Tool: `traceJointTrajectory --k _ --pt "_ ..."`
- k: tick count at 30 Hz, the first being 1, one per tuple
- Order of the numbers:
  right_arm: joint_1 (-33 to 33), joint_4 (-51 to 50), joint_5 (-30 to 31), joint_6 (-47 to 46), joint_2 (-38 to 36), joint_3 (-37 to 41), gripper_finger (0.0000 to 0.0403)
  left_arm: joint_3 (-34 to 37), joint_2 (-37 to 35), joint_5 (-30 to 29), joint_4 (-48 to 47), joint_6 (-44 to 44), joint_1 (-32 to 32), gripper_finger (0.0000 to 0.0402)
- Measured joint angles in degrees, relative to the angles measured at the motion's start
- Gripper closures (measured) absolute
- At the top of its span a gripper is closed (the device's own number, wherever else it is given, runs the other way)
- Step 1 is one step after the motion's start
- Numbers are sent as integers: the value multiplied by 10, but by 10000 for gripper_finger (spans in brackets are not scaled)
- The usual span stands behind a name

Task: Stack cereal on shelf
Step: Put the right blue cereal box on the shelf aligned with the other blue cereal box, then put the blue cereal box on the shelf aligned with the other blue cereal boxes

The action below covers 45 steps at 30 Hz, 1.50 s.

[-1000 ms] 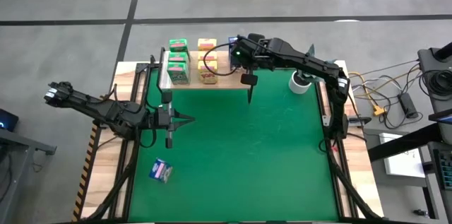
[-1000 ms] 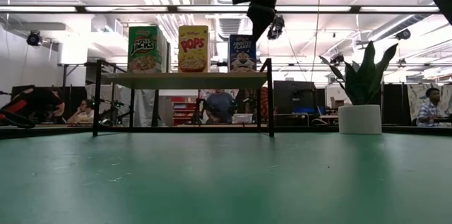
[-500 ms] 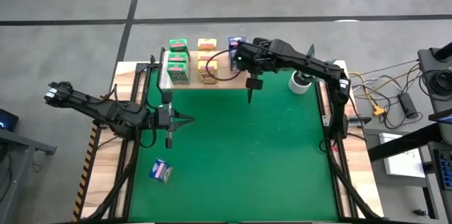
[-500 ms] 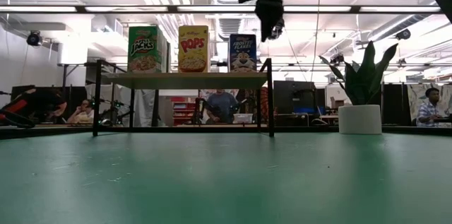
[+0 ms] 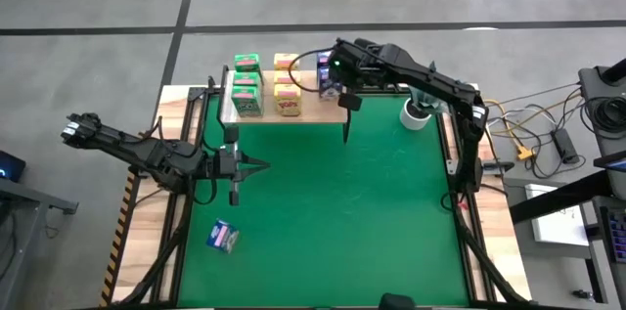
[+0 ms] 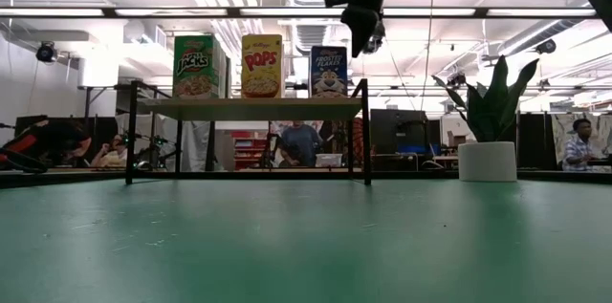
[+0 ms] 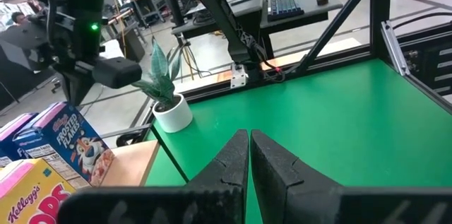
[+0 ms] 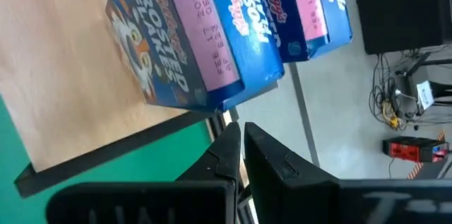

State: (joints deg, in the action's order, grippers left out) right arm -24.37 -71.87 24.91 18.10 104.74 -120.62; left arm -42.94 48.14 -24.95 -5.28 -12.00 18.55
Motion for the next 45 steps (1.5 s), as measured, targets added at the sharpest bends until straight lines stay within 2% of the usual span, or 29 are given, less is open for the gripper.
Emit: traceJointTrajectory --k 5,24,30,34,37,45 --pt "-1 13 -39 5 0 1 390 0 0 0 1 -5 0 402" --pt "5 6 -39 -13 -9 3 390 0 0 0 1 -6 0 402" --pt "39 -13 -39 -56 -31 21 390 0 2 0 -5 8 0 402" --pt "88 4 -40 -82 -56 66 390 0 4 0 -12 27 0 402" --pt "131 61 -39 -91 -83 131 390 0 5 0 -22 44 0 402" --pt "225 350 -40 -64 -168 368 390 0 11 1 -49 112 0 402"
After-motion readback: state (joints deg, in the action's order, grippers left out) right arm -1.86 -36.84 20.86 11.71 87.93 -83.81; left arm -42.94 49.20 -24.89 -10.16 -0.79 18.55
